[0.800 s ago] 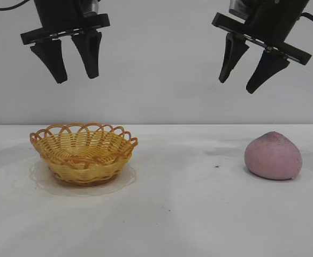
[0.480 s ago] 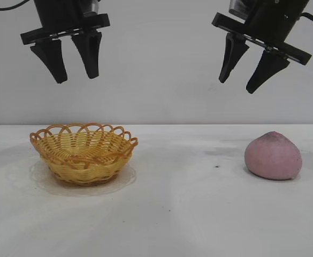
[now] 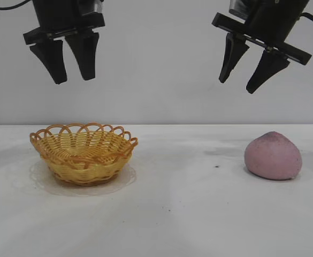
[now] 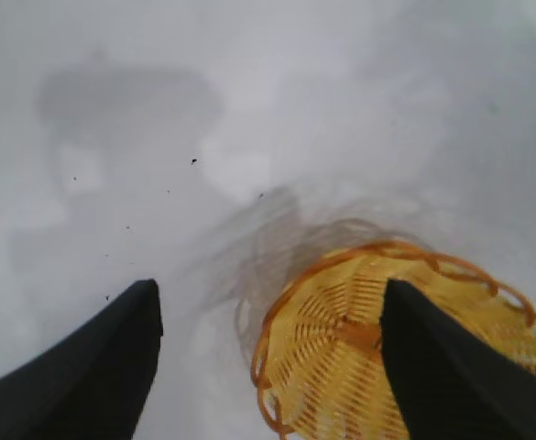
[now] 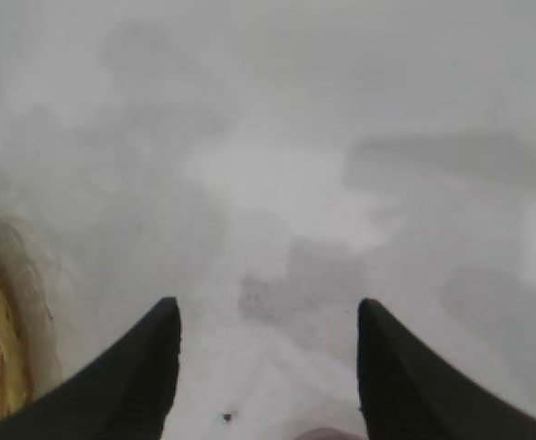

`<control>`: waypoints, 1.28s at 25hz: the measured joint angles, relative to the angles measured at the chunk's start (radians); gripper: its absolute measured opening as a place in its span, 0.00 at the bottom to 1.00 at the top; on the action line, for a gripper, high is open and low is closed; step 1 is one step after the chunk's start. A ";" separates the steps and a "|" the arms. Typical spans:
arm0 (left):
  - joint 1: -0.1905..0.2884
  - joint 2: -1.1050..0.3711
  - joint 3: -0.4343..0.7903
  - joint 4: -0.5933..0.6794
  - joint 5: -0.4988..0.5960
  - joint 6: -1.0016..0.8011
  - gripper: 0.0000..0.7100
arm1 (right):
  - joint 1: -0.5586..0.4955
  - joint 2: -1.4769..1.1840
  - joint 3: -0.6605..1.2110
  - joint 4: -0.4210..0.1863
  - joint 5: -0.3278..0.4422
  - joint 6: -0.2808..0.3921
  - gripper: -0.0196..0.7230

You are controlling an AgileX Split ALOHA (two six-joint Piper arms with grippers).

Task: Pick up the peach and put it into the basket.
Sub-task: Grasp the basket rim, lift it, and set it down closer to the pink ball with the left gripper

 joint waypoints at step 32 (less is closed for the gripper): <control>-0.071 0.192 0.000 0.110 0.018 0.267 0.49 | 0.000 0.000 0.000 -0.052 0.028 -0.002 0.51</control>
